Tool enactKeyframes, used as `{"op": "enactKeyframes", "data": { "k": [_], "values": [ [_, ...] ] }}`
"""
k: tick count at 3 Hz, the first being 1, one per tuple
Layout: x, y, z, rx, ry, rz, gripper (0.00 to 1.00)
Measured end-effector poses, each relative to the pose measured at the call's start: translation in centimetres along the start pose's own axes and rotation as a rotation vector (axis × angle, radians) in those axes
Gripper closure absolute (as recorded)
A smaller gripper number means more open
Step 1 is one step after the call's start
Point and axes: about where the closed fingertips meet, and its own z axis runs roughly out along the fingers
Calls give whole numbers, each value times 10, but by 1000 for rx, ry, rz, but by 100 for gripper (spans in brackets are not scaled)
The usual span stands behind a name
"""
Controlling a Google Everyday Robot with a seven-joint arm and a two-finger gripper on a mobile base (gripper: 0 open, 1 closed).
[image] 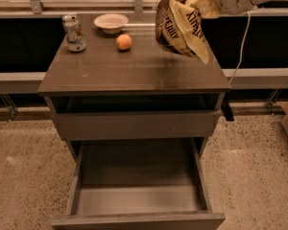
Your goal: Pick brown chip bag from middle drawer and place on counter
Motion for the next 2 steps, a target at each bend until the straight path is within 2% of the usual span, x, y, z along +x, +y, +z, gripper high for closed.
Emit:
{"op": "enactKeyframes", "data": {
  "k": [1, 2],
  "values": [
    [7, 7, 11, 32, 23, 9, 82],
    [11, 16, 19, 30, 44, 7, 59]
  ]
}}
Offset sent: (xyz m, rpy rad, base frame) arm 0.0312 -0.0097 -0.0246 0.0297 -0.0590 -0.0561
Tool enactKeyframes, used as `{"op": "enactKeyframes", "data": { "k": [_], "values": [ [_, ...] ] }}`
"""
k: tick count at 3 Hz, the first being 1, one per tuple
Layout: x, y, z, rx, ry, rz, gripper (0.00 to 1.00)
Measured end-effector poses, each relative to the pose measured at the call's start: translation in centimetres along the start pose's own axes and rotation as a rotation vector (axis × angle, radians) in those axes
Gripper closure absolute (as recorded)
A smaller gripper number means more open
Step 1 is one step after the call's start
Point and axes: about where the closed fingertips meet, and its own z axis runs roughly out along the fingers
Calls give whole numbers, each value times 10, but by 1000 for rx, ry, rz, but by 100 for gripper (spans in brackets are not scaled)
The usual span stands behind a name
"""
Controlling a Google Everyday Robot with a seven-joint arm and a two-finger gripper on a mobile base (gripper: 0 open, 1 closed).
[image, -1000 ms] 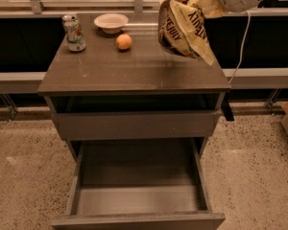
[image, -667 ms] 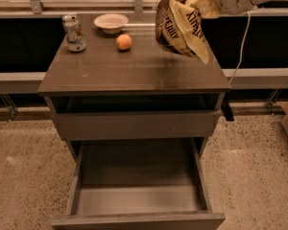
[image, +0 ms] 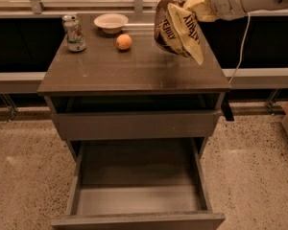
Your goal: Pick brown chip bag from middle drawer and place on counter
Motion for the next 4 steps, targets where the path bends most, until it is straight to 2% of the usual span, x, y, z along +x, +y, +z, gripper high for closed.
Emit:
{"op": "enactKeyframes", "data": {
  "k": [2, 3, 4],
  "values": [
    [-1, 15, 14, -51, 38, -7, 12],
    [-2, 15, 17, -49, 34, -8, 0],
    [-2, 15, 17, -49, 34, -8, 0]
  ]
}}
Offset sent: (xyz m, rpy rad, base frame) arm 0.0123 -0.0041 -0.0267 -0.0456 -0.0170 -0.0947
